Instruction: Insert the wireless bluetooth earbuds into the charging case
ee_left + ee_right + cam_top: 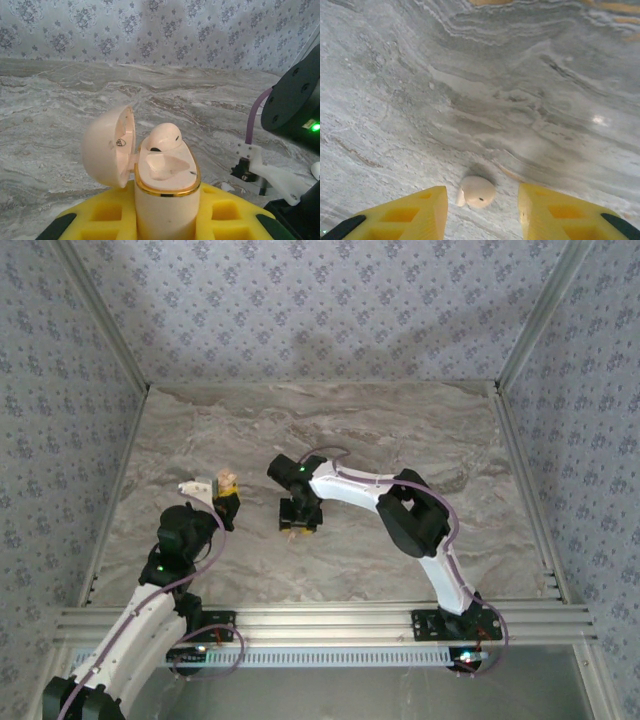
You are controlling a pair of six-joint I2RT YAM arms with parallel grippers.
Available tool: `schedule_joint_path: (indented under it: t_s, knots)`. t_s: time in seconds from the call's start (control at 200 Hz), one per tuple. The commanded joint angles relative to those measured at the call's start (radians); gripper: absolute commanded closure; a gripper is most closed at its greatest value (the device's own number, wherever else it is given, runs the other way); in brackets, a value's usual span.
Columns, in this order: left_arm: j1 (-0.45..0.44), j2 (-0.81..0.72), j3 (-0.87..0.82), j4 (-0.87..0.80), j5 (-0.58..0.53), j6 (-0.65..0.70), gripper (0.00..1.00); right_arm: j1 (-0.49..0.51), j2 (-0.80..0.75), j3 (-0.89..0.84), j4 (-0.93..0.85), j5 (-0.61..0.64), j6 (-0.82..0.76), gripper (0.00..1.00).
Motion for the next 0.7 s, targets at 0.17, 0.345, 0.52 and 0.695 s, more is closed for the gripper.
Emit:
schedule_joint_path:
  t_s: [0.17,0.345,0.52,0.695]
  knots:
    - [0.005,-0.014,-0.007,0.017,0.008,0.016,0.86,0.014,-0.034,0.006,-0.06,-0.01,0.035,0.6]
    - [0.005,-0.014,-0.005,0.018,0.008,0.017,0.86,0.019,-0.011,0.001,-0.039,-0.042,0.04,0.61]
    - [0.006,-0.015,-0.005,0.015,0.009,0.017,0.86,0.018,0.001,-0.007,-0.021,-0.066,0.046,0.62]
    - [0.007,-0.02,-0.003,0.011,0.006,0.017,0.86,0.018,0.014,-0.006,-0.008,-0.079,0.046,0.63]
